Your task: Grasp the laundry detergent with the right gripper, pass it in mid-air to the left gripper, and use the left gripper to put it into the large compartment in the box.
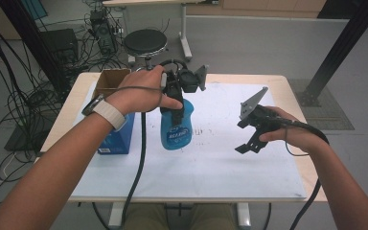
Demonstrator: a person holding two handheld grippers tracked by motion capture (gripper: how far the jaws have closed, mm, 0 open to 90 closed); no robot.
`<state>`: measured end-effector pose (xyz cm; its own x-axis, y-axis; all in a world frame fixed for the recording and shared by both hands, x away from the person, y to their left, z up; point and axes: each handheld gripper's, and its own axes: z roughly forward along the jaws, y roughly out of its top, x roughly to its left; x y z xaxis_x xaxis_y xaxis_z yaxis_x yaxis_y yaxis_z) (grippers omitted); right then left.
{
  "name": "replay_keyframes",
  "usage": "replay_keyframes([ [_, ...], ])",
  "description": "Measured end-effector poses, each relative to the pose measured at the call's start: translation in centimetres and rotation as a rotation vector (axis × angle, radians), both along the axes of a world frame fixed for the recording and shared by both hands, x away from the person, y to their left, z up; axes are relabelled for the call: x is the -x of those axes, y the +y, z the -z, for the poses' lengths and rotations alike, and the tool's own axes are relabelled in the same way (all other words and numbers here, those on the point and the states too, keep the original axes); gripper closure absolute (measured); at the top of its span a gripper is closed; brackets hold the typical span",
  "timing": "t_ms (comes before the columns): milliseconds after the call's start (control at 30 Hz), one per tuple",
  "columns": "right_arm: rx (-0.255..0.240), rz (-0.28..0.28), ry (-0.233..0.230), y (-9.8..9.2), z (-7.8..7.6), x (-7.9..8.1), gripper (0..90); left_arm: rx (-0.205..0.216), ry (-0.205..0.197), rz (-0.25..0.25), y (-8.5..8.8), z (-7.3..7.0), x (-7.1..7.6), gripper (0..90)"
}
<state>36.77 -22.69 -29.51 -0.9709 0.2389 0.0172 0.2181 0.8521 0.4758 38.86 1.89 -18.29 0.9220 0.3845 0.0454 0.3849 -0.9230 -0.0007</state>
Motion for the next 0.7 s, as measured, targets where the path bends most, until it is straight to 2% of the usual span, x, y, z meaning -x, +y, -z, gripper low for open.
replay_keyframes([
  [100, 0.044, 0.005, -0.001, -0.4, -0.1, 0.0, 8.0, -0.006, -0.012, -0.046, 0.1, -0.5, -0.4, 37.8],
  [300, 0.088, 0.019, 0.000, -1.4, -0.1, 0.0, 8.1, -0.032, -0.010, -0.117, 0.1, -1.7, -1.0, 37.8],
  [533, 0.096, 0.002, 0.001, -2.0, -0.3, 0.3, 8.2, -0.061, -0.019, -0.200, 0.1, -3.3, -1.5, 37.8],
  [700, 0.099, -0.004, -0.005, -2.4, -0.6, 0.4, 8.2, -0.065, -0.021, -0.268, 0.3, -4.2, -2.0, 37.7],
])
